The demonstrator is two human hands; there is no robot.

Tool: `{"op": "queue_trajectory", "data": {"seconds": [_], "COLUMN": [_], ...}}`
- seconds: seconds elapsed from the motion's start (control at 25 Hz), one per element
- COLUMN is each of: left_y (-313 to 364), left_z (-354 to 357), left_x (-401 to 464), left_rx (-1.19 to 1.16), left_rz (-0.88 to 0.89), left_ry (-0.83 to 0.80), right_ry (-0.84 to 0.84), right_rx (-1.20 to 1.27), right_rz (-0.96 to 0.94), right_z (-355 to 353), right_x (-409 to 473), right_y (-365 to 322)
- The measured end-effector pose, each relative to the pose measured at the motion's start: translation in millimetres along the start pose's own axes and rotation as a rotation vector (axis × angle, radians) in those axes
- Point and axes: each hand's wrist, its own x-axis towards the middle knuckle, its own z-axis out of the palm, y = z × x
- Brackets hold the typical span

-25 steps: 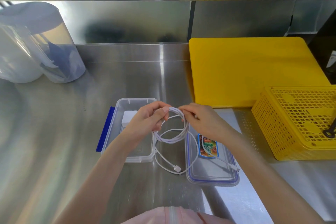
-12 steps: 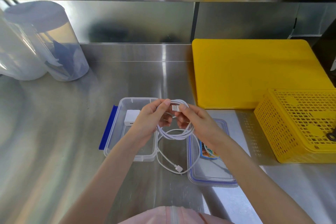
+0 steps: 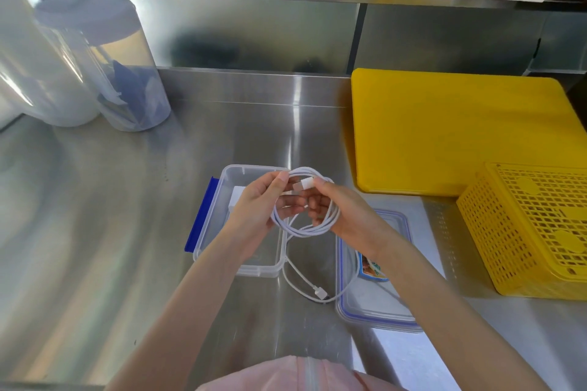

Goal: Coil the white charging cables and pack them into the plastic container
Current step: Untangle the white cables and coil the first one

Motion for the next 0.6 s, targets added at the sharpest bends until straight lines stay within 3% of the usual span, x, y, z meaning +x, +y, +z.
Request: {"op": "queue_trajectory", "data": {"seconds": [0.16, 0.36, 0.48, 0.6], "left_y": [-1, -9, -17, -21], "left_z": [-14, -47, -70, -85], "left_x": [0, 7, 9, 15], "left_rx": [0.085, 0.389, 0.581, 0.956], "left_rz": [0.026, 0.035, -0.039, -0.1], "left_ry": [0.093, 0.31, 0.297, 0.141], "right_ry": [0.063, 0.187, 0.129, 0.085], "right_rx": [-0.37, -0.775, -0.956, -1.113], "right_rz": [-0.026, -0.229, -0.219, -0.22], "right_z": [6, 22, 31, 39], "right_x": [9, 37, 55, 68], "right_y": [-1, 7, 16, 25]}}
